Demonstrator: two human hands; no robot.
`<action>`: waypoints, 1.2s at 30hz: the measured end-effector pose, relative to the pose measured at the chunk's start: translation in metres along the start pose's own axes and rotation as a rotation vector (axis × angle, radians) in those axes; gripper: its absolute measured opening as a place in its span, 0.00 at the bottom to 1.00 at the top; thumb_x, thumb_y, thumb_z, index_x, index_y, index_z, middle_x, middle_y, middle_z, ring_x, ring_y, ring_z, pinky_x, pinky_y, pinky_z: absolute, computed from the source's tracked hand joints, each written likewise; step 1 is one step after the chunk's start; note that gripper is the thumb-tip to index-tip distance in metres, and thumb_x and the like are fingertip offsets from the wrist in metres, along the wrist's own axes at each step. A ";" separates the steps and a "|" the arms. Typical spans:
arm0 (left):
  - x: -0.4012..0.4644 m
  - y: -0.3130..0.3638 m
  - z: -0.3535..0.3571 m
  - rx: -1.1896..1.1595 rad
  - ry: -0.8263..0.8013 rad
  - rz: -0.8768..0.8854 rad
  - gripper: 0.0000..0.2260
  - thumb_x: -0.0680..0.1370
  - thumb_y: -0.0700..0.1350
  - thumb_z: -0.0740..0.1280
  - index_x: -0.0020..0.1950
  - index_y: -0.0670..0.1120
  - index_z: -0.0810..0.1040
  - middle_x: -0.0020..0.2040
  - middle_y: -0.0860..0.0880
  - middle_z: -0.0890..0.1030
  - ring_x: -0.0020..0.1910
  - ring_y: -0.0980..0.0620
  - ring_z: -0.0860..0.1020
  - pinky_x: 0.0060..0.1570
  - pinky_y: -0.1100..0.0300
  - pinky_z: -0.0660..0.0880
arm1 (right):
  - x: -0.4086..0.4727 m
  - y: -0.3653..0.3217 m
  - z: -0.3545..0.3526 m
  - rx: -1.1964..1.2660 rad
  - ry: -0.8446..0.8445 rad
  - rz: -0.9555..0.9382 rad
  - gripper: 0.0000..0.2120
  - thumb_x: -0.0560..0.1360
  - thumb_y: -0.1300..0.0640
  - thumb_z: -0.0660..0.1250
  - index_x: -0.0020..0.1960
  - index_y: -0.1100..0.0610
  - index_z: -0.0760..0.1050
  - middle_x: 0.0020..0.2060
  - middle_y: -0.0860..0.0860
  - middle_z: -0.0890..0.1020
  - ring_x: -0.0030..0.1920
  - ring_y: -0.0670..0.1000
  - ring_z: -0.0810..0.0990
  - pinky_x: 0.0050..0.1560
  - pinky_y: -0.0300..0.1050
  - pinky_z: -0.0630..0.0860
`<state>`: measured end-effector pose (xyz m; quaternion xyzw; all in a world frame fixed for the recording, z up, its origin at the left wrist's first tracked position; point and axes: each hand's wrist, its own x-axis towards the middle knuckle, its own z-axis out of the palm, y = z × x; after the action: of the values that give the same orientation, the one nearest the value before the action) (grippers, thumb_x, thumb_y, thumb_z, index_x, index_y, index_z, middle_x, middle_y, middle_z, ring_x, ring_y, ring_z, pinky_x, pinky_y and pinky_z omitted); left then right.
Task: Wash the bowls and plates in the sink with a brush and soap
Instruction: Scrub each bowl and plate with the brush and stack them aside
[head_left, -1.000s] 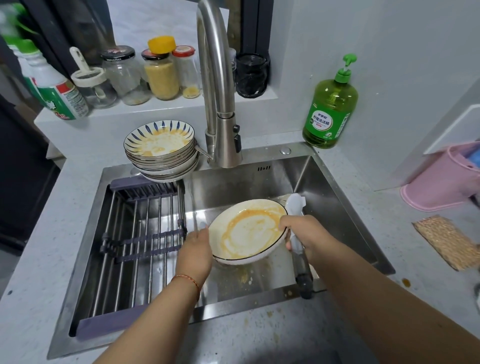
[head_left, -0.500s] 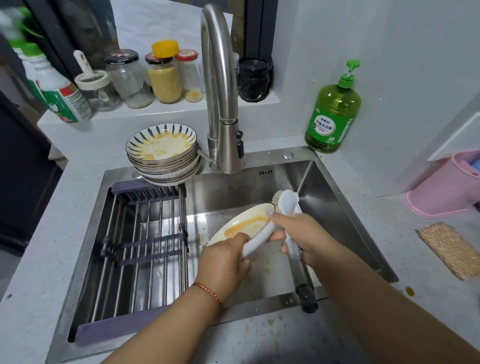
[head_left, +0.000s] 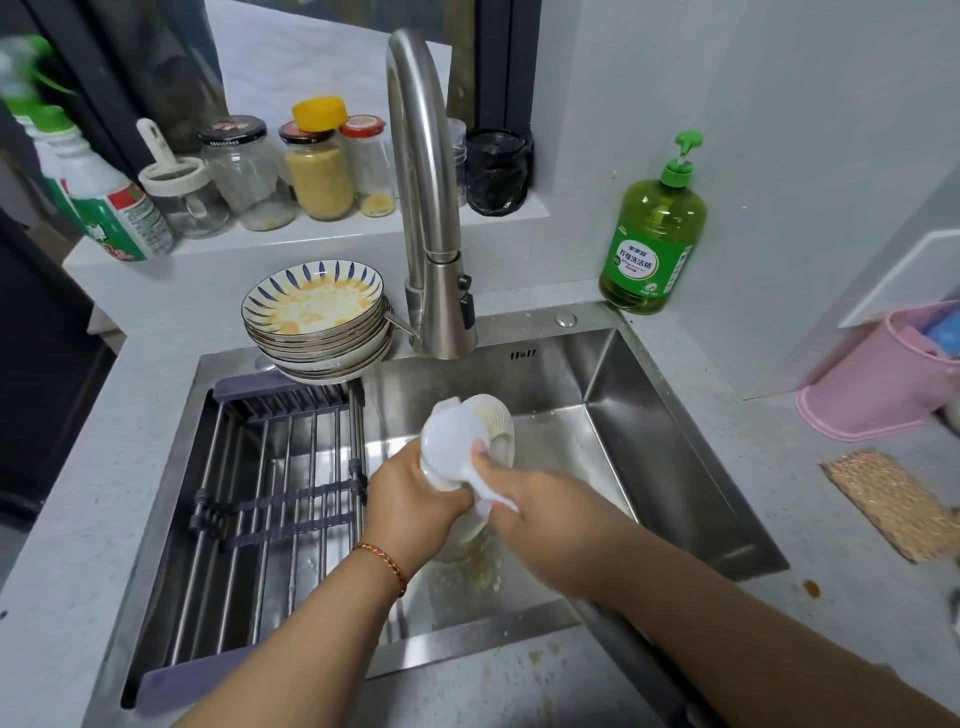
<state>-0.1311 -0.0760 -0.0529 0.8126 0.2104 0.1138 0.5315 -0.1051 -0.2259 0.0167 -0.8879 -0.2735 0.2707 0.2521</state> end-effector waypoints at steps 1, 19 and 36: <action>0.000 0.000 -0.001 -0.002 -0.001 -0.003 0.20 0.64 0.34 0.77 0.44 0.56 0.76 0.32 0.61 0.81 0.34 0.62 0.79 0.31 0.74 0.70 | -0.001 -0.001 0.001 -0.033 -0.018 -0.001 0.26 0.81 0.48 0.53 0.76 0.38 0.48 0.54 0.54 0.79 0.50 0.53 0.77 0.49 0.43 0.72; -0.004 -0.002 -0.012 0.256 -0.100 0.106 0.15 0.61 0.43 0.74 0.46 0.54 0.80 0.36 0.57 0.80 0.37 0.62 0.78 0.32 0.74 0.69 | 0.008 0.019 -0.039 0.009 0.008 0.184 0.25 0.81 0.51 0.54 0.77 0.44 0.55 0.33 0.46 0.70 0.29 0.46 0.69 0.29 0.39 0.68; -0.003 0.008 -0.027 -0.101 -0.061 0.061 0.14 0.57 0.41 0.76 0.38 0.52 0.78 0.36 0.54 0.80 0.33 0.64 0.76 0.32 0.69 0.73 | 0.019 0.060 -0.017 0.556 0.042 0.480 0.18 0.80 0.55 0.61 0.68 0.58 0.68 0.30 0.54 0.70 0.21 0.48 0.70 0.21 0.39 0.70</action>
<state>-0.1431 -0.0586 -0.0343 0.7939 0.1634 0.1155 0.5742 -0.0601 -0.2623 -0.0133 -0.8297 0.0319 0.3680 0.4185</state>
